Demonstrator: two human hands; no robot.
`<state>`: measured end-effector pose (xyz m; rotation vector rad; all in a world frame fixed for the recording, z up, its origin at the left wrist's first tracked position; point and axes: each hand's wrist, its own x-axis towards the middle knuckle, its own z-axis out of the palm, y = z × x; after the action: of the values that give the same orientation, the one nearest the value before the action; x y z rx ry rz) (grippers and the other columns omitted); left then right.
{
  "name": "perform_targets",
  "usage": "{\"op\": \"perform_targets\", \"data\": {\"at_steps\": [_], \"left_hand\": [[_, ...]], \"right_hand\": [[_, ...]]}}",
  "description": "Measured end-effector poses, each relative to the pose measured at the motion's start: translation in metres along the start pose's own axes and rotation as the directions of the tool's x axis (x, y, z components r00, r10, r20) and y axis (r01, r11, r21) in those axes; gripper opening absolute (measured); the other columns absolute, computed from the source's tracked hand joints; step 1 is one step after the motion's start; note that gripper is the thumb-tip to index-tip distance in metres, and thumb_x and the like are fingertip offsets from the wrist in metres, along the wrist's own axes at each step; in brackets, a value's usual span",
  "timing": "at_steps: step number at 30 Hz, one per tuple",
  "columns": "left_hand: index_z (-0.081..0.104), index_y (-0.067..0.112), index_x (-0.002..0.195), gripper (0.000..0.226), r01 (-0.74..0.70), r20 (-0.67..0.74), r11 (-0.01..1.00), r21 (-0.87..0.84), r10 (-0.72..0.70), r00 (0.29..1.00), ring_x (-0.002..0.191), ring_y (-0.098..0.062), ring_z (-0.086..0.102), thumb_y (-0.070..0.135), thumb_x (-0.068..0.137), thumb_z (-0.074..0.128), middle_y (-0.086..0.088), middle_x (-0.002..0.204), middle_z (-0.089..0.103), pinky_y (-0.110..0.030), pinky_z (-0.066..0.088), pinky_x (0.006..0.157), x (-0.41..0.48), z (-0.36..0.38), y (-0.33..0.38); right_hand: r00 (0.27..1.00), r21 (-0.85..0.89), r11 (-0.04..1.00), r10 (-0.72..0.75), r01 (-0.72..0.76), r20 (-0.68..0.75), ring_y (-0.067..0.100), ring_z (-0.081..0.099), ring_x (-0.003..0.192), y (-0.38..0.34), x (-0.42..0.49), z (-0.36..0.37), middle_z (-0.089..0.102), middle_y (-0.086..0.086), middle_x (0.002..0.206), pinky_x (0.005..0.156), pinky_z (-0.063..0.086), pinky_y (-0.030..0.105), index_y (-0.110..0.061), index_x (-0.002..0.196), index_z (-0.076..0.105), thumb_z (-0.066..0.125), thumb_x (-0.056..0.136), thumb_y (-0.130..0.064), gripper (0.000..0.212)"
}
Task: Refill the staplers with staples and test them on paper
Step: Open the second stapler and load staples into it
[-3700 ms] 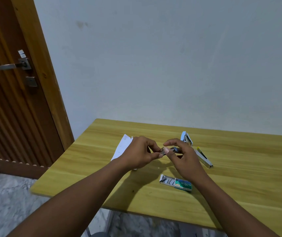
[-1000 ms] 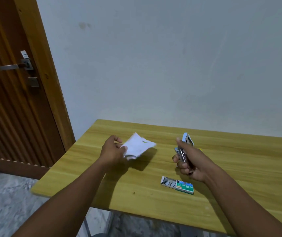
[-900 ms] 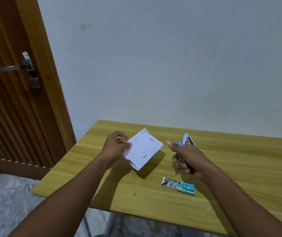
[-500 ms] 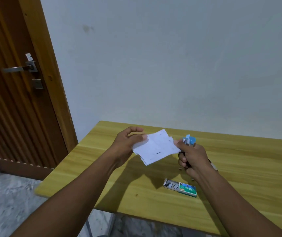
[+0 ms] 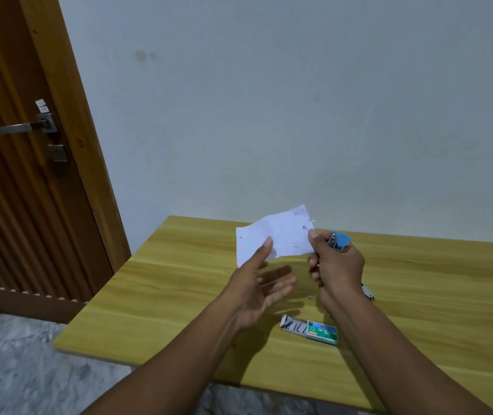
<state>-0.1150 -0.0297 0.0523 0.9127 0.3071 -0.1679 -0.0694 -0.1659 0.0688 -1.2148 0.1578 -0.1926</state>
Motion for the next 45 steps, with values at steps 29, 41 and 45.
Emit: {"op": "perform_targets", "data": {"at_steps": [29, 41, 45], "left_hand": [[0.066, 0.015, 0.102, 0.015, -0.462, -0.156, 0.846, 0.267, 0.512, 0.845, 0.057, -0.023, 0.064, 0.003, 0.093, 0.066, -0.011, 0.082, 0.073, -0.031, 0.057, 0.057, 0.017, -0.007, 0.018], [0.056, 0.005, 0.110, 0.040, -0.094, -0.528, 0.913, 0.397, 0.311, 0.790, 0.060, -0.037, 0.076, 0.015, 0.081, 0.082, -0.017, 0.084, 0.076, -0.049, 0.065, 0.071, 0.062, -0.072, 0.009], [0.047, 0.010, 0.113, 0.041, -0.050, -0.524, 0.871, 0.489, 0.339, 0.781, 0.054, -0.034, 0.074, 0.030, 0.089, 0.073, -0.013, 0.075, 0.073, -0.043, 0.065, 0.070, 0.063, -0.071, 0.008]], "right_hand": [[0.826, -0.343, 0.923, 0.326, -0.173, 0.460, 0.017, 0.049, 0.051, 0.014, 0.006, -0.010, 0.062, 0.007, 0.071, 0.039, 0.034, 0.023, -0.004, 0.089, 0.066, 0.075, 0.085, -0.030, 0.028], [0.993, -0.918, 0.385, 0.030, 0.095, 0.115, 0.027, 0.064, 0.083, 0.054, 0.066, -0.005, 0.065, 0.004, 0.090, 0.063, 0.042, 0.031, -0.015, 0.086, 0.060, 0.075, 0.076, -0.044, 0.034], [0.990, -0.892, 0.440, 0.036, 0.107, 0.137, 0.028, 0.056, 0.069, 0.061, 0.084, 0.012, 0.058, 0.006, 0.071, 0.053, 0.044, 0.029, -0.014, 0.067, 0.052, 0.067, 0.082, -0.048, 0.040]]}}
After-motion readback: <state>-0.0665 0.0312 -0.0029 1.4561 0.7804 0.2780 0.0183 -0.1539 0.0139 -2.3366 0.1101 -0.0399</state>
